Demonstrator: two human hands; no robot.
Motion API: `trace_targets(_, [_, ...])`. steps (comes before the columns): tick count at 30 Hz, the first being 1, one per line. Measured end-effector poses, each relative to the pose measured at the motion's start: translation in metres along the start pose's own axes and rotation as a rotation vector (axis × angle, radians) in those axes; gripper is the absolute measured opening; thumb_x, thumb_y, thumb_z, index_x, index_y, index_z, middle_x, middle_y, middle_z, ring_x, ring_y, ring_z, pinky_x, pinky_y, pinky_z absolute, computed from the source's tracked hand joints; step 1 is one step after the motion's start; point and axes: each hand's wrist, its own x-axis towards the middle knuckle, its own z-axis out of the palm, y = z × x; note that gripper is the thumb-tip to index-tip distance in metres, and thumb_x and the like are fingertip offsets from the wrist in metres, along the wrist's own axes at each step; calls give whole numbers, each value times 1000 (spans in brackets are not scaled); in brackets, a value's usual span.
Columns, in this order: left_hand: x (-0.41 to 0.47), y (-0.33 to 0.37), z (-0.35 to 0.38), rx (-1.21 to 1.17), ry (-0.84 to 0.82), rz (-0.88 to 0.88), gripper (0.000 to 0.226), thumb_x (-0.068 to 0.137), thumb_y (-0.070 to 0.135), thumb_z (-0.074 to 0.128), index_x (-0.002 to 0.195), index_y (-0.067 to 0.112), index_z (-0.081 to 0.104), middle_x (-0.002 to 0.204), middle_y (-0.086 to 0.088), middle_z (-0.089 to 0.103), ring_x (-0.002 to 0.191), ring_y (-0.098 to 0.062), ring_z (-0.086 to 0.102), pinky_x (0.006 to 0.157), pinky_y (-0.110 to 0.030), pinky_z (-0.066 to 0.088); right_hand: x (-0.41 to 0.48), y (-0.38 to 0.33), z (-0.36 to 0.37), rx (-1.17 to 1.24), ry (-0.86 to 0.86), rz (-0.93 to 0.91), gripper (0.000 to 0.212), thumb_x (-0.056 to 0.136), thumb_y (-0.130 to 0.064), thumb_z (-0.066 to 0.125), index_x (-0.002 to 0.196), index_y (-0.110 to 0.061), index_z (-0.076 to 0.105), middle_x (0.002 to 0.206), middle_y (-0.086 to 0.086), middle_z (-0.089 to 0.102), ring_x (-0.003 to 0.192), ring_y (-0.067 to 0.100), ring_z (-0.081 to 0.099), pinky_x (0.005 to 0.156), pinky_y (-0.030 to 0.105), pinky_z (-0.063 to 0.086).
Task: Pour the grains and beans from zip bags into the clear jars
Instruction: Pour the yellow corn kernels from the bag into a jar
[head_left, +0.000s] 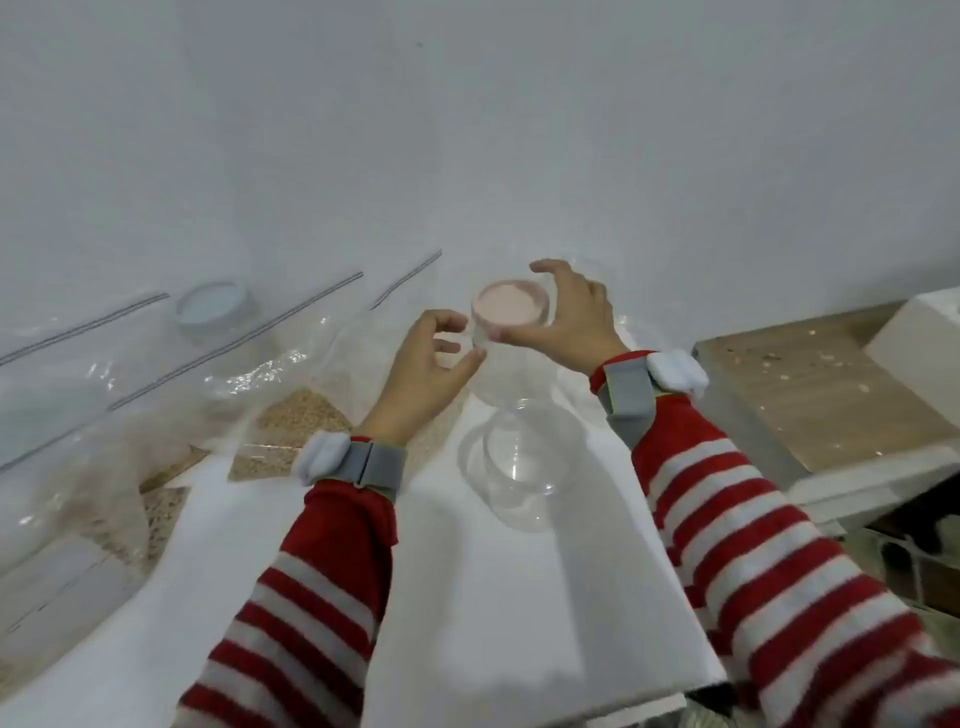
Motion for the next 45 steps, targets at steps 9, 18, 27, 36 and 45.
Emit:
trace_targets(9, [32,-1,-66,662,381,248,28,85,16,68,111,11,59,115,-9,54,104,-27,52,86,-39,47,36,-19,21,-132,-179,-96,101,58,-65,80,141,-42,27,132,1,51,124,26,45,105,45,22])
trace_targets(18, [-49,70,-155,30,154,86,110,48,59,88,137,33,29,141,10,42,135,-3,40,108,-24,40,-6,-188,2,331,-230,-570,102,60,-66,81,141,-38,26,140,-27,33,121,2,47,105,48,39])
trace_targets(27, [-182,10,-213,-8,313,-104,105,65,53,80,147,28,19,139,18,43,125,5,49,97,-19,47,-103,-179,147,441,-918,-374,130,45,-57,92,146,-45,11,139,-17,48,130,8,47,108,39,43])
trace_targets(36, [-189,-23,-270,1198,-318,616,55,95,56,38,140,24,44,133,-22,47,102,-38,53,79,-41,51,-175,-150,228,482,-638,-428,101,60,-28,93,141,-23,33,133,-19,43,122,-3,40,104,19,37])
trace_targets(45, [-174,35,-254,742,-245,-853,113,64,97,18,99,2,67,83,-10,75,56,-15,67,63,-24,52,-202,-129,252,512,-236,-220,105,59,-29,93,141,-34,28,132,-15,41,123,-3,37,103,13,29])
